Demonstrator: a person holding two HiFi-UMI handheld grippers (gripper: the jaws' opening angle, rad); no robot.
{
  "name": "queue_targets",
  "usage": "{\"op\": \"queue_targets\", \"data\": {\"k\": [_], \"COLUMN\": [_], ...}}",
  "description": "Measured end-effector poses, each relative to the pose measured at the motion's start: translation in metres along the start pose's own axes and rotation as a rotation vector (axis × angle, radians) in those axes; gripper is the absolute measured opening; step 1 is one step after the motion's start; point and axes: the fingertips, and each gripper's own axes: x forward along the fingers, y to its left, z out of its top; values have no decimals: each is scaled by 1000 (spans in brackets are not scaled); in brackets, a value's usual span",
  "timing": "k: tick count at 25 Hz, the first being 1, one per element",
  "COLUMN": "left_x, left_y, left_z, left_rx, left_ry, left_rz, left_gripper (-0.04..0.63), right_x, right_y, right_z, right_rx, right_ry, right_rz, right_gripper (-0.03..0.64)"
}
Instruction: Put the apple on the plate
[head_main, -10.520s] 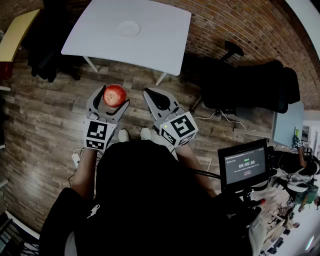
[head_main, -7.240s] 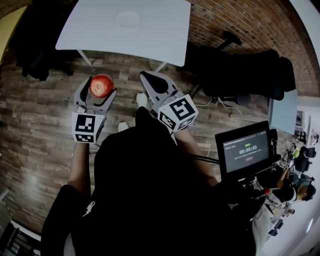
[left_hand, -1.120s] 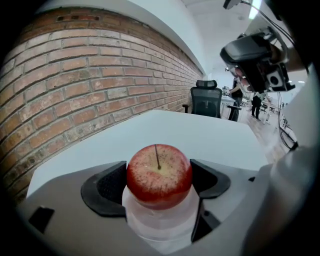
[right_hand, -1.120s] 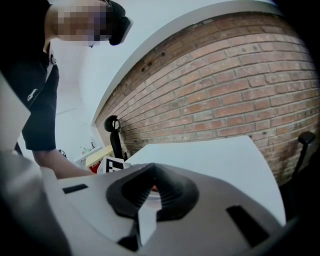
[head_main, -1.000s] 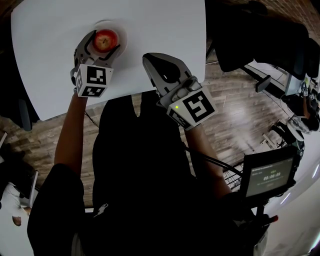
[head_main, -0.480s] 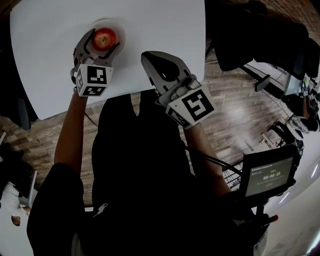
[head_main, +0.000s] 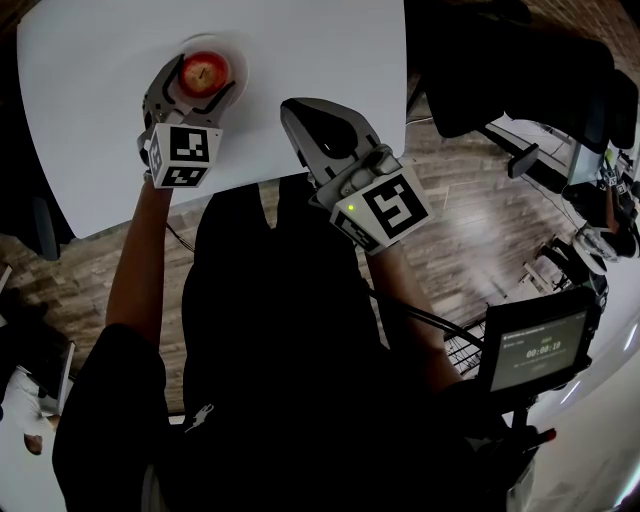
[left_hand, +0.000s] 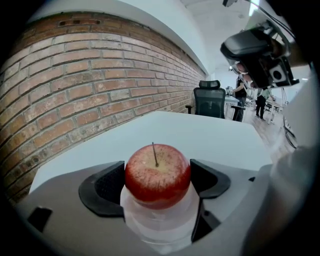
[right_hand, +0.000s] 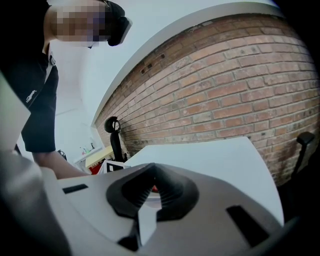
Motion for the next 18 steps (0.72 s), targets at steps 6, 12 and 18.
{"op": "queue_targets", "data": {"k": [6, 12, 18], "left_x": [4, 10, 14], "left_y": [1, 1, 3], "left_z": [-1, -1, 1], "left_rx": [-8, -25, -25], "left_ry": [4, 2, -1], "left_rz": [-8, -13, -13], "left_gripper": [402, 409, 425], "right_x": [-1, -3, -5], "right_y": [-2, -4, -8], "right_z": [2, 2, 3], "right_rx": [5, 13, -2], "right_ry": [-15, -21, -30], "right_rz": [-5, -10, -22], "right_gripper": [4, 3, 3]}}
